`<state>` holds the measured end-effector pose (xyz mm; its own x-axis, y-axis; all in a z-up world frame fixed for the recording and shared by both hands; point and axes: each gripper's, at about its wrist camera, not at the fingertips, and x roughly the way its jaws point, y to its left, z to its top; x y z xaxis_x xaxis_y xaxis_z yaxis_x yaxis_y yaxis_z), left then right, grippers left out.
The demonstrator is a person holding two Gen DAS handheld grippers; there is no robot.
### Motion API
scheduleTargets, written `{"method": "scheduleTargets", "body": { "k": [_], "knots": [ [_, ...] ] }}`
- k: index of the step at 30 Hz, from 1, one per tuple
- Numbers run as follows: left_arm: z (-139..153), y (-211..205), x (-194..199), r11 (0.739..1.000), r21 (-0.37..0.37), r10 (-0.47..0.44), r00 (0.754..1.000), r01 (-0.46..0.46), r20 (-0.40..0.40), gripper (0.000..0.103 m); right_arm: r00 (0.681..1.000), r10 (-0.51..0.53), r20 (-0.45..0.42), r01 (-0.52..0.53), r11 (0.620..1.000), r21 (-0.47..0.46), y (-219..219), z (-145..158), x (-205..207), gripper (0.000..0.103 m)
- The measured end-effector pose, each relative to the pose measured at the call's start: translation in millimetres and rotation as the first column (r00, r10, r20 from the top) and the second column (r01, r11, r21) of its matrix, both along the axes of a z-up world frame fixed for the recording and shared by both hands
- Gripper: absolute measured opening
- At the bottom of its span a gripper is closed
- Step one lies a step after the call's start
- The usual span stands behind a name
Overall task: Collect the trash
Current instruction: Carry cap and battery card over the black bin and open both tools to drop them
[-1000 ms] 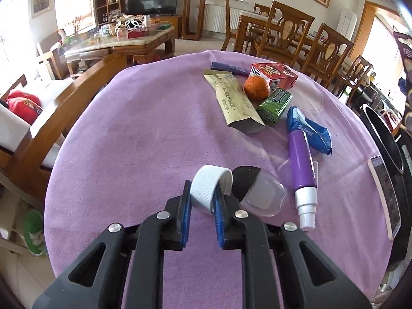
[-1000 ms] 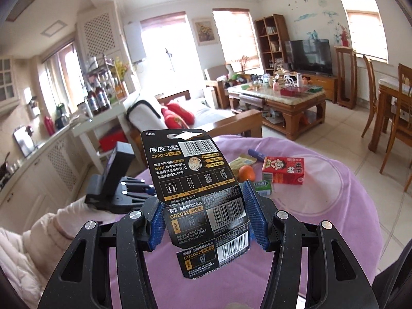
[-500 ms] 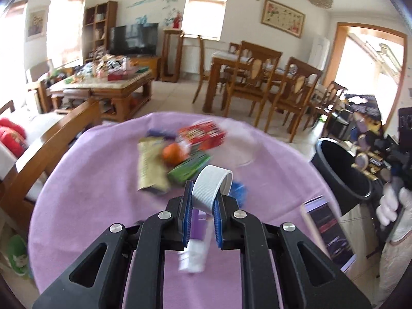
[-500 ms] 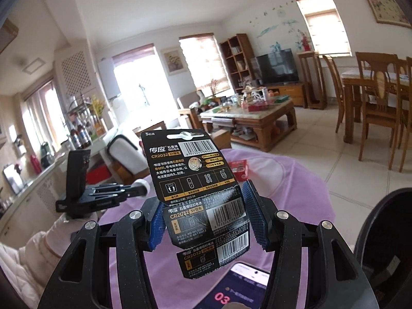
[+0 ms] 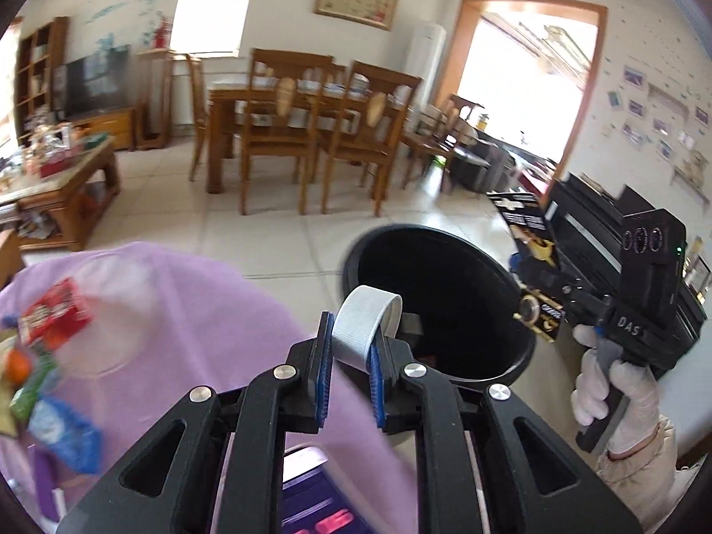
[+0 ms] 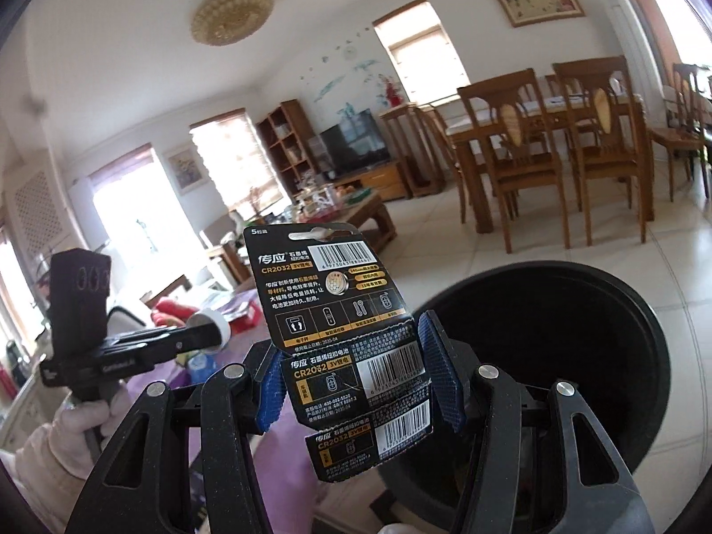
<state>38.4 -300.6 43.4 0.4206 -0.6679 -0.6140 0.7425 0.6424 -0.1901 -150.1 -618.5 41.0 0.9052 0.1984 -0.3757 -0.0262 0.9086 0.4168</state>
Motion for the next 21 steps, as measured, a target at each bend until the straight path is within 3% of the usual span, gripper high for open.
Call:
{"method": "scheduleTargets", "body": {
  "k": [3, 8, 14, 21],
  "knots": [
    [-13.5, -50.9, -1.4, 0.997, 0.032, -0.075, 0.997, 0.076, -0.029, 0.015, 0.998, -0.035, -0.049, 0.037, 0.998, 0.048, -28.4, -22.5, -6.0, 0.055],
    [-36.1, -101.7, 4.6, 0.987, 0.098, -0.120, 0.990, 0.127, -0.070, 0.015, 0.992, -0.077, -0.098, 0.088, 0.989, 0.116, -64.0, -56.3, -10.7, 0.055],
    [-55.2, -133.4, 7.3, 0.974, 0.173, -0.135, 0.987, 0.149, -0.089, 0.015, 0.986, -0.110, -0.123, 0.128, 0.981, 0.149, -78.5, -77.4, -8.5, 0.055],
    [-60.0, -147.7, -0.1, 0.962, 0.212, -0.156, 0.984, 0.170, -0.085, 0.016, 0.983, -0.142, -0.114, 0.155, 0.980, 0.123, -79.6, -74.3, 0.8, 0.055]
  ]
}}
